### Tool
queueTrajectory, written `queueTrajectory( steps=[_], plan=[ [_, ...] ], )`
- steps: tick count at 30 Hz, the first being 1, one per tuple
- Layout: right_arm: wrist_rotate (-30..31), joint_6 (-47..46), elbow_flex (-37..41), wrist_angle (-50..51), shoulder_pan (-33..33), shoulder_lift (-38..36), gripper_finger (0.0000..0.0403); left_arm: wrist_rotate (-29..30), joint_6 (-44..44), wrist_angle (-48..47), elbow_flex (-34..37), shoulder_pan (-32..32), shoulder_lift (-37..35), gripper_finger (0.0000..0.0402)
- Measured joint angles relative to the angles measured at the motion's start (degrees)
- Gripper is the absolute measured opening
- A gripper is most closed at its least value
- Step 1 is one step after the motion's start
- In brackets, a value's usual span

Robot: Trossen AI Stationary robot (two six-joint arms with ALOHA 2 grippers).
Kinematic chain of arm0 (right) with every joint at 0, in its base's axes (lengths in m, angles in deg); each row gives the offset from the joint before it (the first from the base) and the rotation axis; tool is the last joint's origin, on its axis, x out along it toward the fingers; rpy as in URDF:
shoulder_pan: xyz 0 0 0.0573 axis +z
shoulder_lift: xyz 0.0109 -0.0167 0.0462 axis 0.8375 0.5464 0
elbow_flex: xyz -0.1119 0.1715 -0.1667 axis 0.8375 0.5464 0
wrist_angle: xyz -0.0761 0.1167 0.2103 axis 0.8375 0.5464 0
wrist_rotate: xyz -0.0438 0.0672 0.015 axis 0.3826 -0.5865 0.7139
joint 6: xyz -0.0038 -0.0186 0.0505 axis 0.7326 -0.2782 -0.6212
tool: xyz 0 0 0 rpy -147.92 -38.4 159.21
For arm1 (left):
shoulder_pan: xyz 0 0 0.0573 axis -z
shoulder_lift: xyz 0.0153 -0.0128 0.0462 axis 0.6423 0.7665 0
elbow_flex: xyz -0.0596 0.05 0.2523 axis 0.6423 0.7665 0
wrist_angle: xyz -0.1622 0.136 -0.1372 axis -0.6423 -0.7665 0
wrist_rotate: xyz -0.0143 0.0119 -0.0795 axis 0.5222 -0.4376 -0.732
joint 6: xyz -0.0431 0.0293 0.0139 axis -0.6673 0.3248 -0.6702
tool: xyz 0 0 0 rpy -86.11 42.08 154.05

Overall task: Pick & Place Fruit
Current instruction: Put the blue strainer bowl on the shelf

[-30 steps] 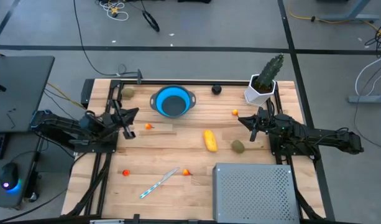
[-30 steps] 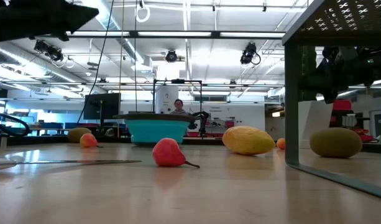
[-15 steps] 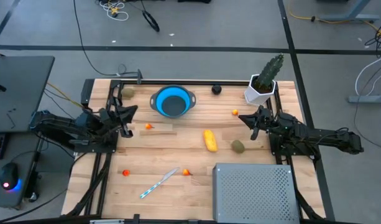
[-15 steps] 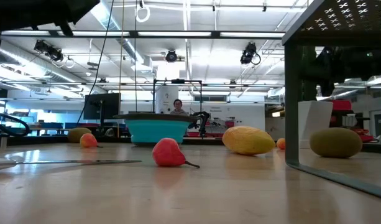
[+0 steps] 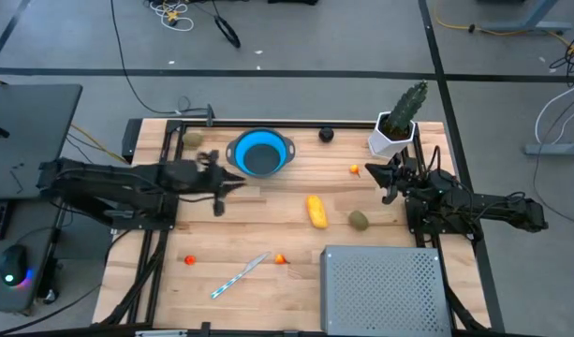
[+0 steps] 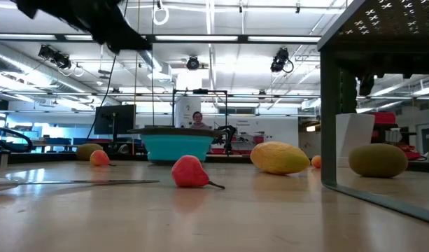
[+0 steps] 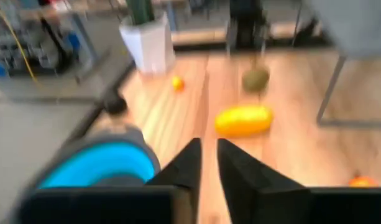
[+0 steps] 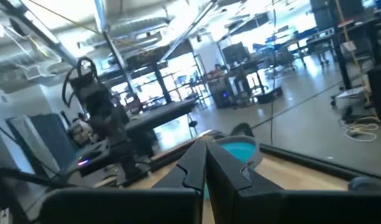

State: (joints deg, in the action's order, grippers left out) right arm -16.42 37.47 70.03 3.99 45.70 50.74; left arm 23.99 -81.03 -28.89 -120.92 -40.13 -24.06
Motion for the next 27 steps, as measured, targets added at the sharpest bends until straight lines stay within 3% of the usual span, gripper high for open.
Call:
queueTrajectory(
  steps=[6,9,12,16,27],
  plan=[
    [0.1,5.8,0.0,-0.6,0.0,0.4,0.0019,1.1,-0.8,1.0,-0.2,-2.5,12.4,0.0191],
    [-3.5,7.4,0.0,-2.1,0.0,0.6,0.0019,4.2,-0.9,4.7,-0.2,-4.4,17.1,0.0239],
    [-8.8,7.9,0.0,-4.9,0.0,1.5,0.0019,3.6,-1.2,8.8,-0.3,-6.4,20.8,0.0274],
    [-12.3,7.9,0.0,-7.7,0.0,4.2,0.0019,-0.7,0.7,11.0,-0.3,-8.5,24.9,0.0299],
    [-13.3,7.4,0.0,-19.4,0.0,17.7,0.0019,-2.6,3.0,10.6,-3.9,-15.1,32.1,0.0306]
  ],
)
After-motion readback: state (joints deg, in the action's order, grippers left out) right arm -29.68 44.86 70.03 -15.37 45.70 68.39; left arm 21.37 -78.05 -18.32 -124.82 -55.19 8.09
